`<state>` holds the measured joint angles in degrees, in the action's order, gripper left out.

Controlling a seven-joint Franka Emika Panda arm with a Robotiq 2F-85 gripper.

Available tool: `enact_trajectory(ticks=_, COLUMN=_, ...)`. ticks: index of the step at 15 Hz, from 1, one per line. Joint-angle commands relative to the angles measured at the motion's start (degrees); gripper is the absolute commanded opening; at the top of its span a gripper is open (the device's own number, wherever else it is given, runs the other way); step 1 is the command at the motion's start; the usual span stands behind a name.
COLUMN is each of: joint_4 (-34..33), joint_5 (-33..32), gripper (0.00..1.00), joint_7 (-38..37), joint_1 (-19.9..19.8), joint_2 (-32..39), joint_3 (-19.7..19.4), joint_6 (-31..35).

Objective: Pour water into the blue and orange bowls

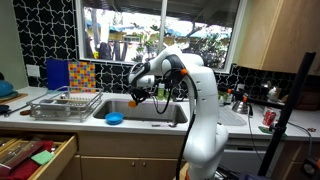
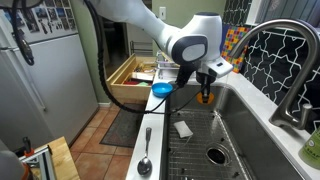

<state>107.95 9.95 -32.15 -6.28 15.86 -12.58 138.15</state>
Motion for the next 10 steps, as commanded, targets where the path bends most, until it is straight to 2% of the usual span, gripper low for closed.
enact_trajectory(ticks=1, joint_4=6.2, joint_5=1.5, gripper=0.01, joint_7=13.7, joint_1=-2.8, joint_2=-6.9, joint_3=1.7, joint_6=-4.0)
enact_trajectory(ticks=9, joint_4=14.1, joint_5=0.8, gripper=0.01, joint_7=37.7, joint_1=-3.1, joint_2=-14.4, joint_3=2.7, joint_6=-12.7)
enact_trajectory(ticks=10, joint_4=11.3, joint_5=0.4, gripper=0.04, joint_7=32.9, joint_1=-3.0, joint_2=-11.8, joint_3=2.4, joint_6=-10.8)
